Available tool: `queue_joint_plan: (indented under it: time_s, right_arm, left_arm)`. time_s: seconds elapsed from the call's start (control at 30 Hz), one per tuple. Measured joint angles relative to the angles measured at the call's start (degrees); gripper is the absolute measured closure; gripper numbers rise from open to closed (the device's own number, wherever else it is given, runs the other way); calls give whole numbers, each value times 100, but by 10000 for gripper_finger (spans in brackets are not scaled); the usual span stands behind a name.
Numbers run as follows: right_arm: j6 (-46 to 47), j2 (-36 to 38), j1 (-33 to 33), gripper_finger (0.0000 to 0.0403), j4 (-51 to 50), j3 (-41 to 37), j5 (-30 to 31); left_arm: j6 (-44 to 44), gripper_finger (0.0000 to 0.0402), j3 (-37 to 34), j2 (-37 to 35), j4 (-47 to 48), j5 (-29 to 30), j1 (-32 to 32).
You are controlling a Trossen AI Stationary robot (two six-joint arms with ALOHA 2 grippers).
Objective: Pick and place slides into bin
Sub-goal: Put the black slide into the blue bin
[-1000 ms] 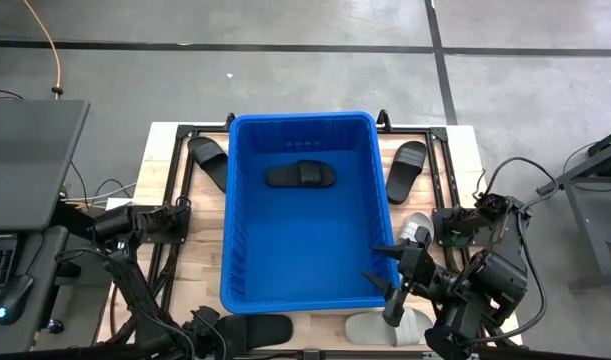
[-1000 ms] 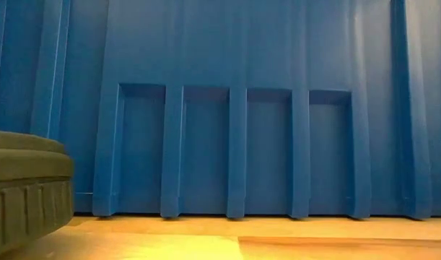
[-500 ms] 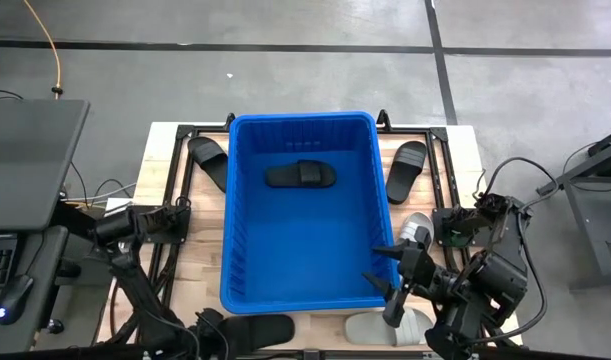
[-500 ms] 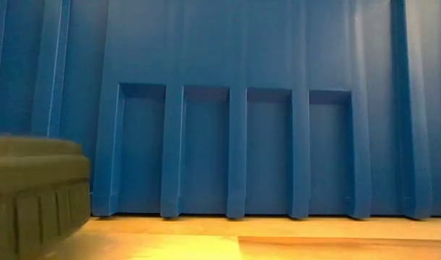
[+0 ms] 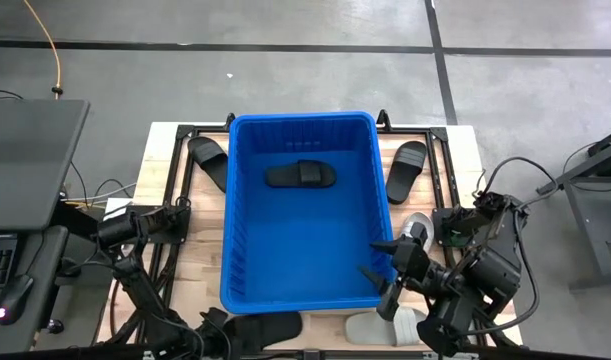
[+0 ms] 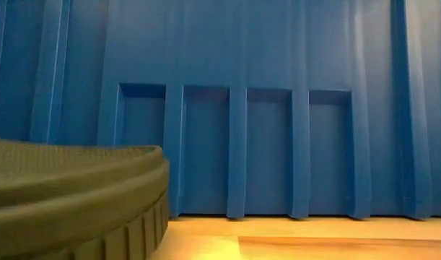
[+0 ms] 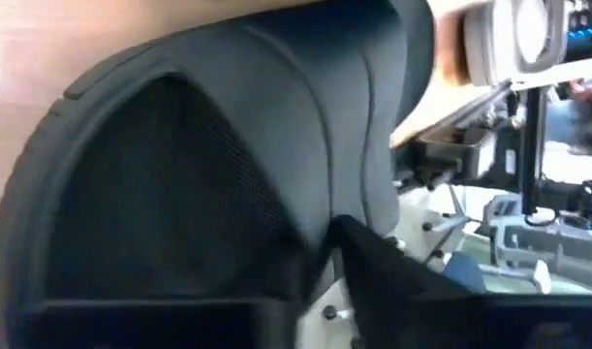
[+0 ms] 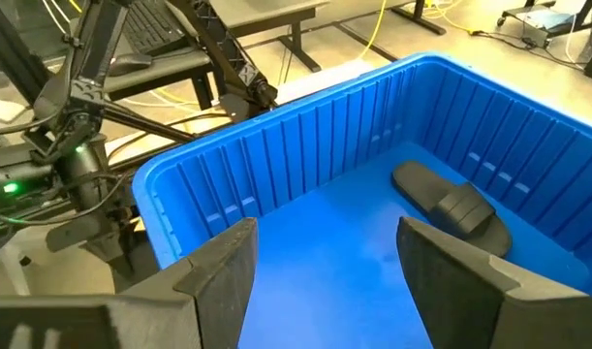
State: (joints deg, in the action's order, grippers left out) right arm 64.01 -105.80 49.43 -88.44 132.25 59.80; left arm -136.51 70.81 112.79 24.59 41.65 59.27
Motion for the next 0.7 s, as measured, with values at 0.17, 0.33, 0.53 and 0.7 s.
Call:
queue_joint_plan:
  time_s: [0.17, 0.33, 0.53, 0.7]
  right_arm:
    - [29, 0, -66, 164, 2, 0, 10]
    - [36, 0, -102, 164, 9, 0, 15]
    - [28, 0, -144, 163, 7, 0, -46]
    - [14, 0, -247, 162, 24, 0, -304]
  left_arm:
    - [327, 389, 23, -2, -438, 20, 2]
    - [805, 394, 423, -2, -475, 12, 0]
    - [1141, 398, 1029, 1, -48, -57, 34]
    - [1023, 399, 1738, 2, 895, 201, 77]
